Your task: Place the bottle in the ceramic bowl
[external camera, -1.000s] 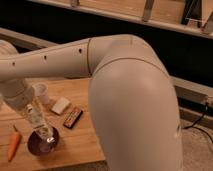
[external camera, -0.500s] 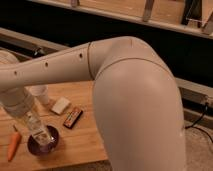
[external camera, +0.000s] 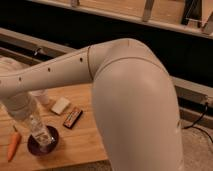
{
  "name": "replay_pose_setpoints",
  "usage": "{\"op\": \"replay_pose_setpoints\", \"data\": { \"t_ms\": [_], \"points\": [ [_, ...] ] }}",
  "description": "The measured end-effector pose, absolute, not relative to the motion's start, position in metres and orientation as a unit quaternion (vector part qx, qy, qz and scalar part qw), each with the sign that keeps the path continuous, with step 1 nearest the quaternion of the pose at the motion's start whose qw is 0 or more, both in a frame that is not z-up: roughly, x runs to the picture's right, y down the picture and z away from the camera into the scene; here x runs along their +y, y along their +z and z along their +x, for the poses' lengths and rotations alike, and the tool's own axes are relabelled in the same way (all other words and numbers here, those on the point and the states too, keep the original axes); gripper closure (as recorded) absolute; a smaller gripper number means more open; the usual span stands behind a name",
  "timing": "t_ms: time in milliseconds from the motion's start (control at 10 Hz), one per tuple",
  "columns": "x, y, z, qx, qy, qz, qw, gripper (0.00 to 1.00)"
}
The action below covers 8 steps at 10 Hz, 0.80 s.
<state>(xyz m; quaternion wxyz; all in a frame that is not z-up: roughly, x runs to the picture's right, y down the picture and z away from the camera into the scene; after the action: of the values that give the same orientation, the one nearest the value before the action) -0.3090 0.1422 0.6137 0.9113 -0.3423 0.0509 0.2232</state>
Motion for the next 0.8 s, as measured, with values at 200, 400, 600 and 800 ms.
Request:
{"op": "replay_pose_setpoints", "data": {
  "t_ms": [200,400,600,800],
  "points": [
    [0.149,0.621,-0.312,0.053,0.218,-0.339,0.914,0.85],
    [0.155,0.624,-0.314,0.056,0.212,-0.339,0.915,0.82],
    [0.161,0.624,-0.316,0.057,0.203,-0.34,0.916,0.63],
    [0.165,0.625,-0.318,0.055,0.198,-0.343,0.917,0.41]
  ]
}}
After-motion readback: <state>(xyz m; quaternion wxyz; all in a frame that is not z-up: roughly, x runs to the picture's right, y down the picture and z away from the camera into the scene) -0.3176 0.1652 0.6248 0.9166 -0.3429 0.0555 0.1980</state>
